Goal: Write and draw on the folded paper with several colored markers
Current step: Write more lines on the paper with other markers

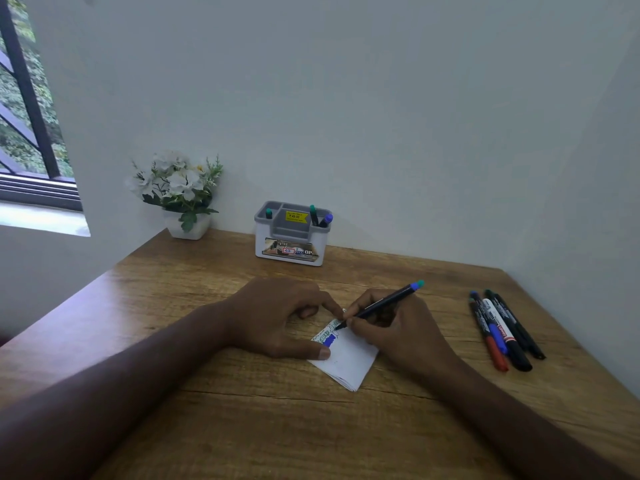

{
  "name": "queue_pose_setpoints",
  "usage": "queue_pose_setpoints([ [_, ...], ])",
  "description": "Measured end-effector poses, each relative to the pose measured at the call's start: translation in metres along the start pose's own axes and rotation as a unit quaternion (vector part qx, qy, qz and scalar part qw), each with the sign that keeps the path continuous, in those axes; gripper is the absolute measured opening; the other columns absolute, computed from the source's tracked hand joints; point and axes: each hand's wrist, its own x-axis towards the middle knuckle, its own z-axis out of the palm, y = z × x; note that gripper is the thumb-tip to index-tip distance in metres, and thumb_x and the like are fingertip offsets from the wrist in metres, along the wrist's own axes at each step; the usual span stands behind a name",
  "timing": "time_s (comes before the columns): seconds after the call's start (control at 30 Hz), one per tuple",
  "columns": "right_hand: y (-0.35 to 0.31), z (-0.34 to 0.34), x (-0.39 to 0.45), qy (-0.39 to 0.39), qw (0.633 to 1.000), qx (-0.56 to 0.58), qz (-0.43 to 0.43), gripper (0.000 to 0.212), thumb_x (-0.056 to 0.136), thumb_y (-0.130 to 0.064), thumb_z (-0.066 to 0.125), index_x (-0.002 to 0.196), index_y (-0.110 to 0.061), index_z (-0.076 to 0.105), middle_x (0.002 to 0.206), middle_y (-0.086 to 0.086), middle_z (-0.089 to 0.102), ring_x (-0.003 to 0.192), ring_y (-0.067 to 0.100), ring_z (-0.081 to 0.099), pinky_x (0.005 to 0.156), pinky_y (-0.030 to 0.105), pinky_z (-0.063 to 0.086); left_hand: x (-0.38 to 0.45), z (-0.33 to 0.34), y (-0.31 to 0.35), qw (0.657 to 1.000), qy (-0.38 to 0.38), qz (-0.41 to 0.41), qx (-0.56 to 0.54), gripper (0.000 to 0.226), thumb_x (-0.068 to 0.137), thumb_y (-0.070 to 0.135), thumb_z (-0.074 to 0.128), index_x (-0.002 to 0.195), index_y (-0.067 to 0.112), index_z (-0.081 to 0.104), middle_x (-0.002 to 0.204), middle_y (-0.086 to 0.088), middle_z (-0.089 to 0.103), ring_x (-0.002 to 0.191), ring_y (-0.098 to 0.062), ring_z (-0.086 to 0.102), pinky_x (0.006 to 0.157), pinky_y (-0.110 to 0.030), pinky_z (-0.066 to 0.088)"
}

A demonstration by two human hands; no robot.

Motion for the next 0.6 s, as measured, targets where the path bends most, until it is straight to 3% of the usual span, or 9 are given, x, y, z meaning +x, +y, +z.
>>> queue_pose_setpoints([
  [0.13,0.0011,-0.002,0.0006,-0.004,1.0,0.005,0.003,0.011,0.087,-0.022,0.079,0.08,-0.03,0.077,0.085,-0.026,0.076,0.089,-0.007,0.07,0.07,0.013,0.058,-0.0004,-0.0004,0.0,1.0,-0.003,0.0,0.003,0.067,0.08,0.089,0.052,0.139,0.058,0.044,0.101,0.024,0.06,0.093,-0.001,0.057,0.078,-0.041,0.055],
  [0.27,0.003,-0.0015,0.0017,-0.003,1.0,0.008,0.004,0.01,0.087,-0.022,0.079,0.081,-0.03,0.078,0.086,-0.024,0.076,0.088,-0.005,0.07,0.072,0.014,0.06,-0.0009,-0.001,0.0024,1.0,0.005,0.003,0.003,0.065,0.081,0.084,0.056,0.139,0.056,0.047,0.091,0.033,0.051,0.088,0.007,0.052,0.07,-0.027,0.047],
  [0.33,0.0032,-0.0016,0.0017,0.0,1.0,0.01,0.011,0.011,0.087,-0.023,0.079,0.079,-0.031,0.077,0.084,-0.026,0.076,0.088,-0.007,0.07,0.07,0.012,0.059,-0.0005,-0.0013,0.0023,1.0,0.005,0.004,0.0,0.065,0.082,0.083,0.057,0.14,0.056,0.047,0.091,0.032,0.051,0.088,0.005,0.053,0.07,-0.027,0.048],
  [0.6,0.0068,-0.0006,0.0037,0.014,1.0,0.004,0.027,0.007,0.086,-0.026,0.081,0.081,-0.031,0.077,0.086,-0.014,0.078,0.085,-0.001,0.072,0.072,0.018,0.062,-0.0007,-0.0007,0.0014,1.0,0.009,0.0,-0.003,0.065,0.083,0.082,0.058,0.141,0.055,0.047,0.089,0.037,0.049,0.087,0.007,0.051,0.067,-0.022,0.04],
])
